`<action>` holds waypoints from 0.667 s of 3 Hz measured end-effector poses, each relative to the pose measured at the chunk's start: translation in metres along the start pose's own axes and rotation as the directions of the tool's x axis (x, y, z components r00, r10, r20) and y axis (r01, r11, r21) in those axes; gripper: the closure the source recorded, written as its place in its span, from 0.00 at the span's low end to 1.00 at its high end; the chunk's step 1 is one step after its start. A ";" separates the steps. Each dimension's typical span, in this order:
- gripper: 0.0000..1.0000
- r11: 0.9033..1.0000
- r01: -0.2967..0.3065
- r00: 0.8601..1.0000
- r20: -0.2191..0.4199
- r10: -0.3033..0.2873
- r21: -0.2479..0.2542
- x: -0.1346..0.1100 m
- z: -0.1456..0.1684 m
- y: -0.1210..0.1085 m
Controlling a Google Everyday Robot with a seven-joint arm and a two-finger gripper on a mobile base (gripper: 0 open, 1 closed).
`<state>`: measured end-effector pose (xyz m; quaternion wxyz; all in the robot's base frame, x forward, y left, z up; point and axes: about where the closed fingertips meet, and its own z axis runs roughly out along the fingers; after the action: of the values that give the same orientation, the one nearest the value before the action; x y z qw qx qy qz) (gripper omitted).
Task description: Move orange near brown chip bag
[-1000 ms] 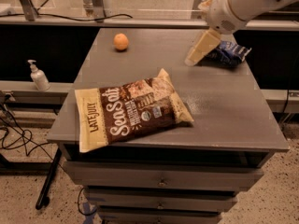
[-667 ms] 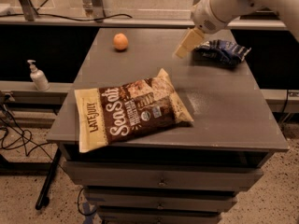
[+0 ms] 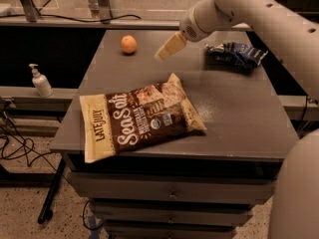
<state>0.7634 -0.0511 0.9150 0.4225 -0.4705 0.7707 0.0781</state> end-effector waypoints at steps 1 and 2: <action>0.00 0.999 -0.042 0.998 0.045 0.043 -0.030 -0.018 0.035 0.013; 0.00 0.998 -0.037 0.995 0.096 0.042 -0.058 -0.041 0.064 0.024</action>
Offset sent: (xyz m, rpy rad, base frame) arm 0.0433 0.1139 -0.0160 0.1648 -0.0228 0.0845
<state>0.7900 0.0224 0.8981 0.4444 -0.4623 0.7561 0.1308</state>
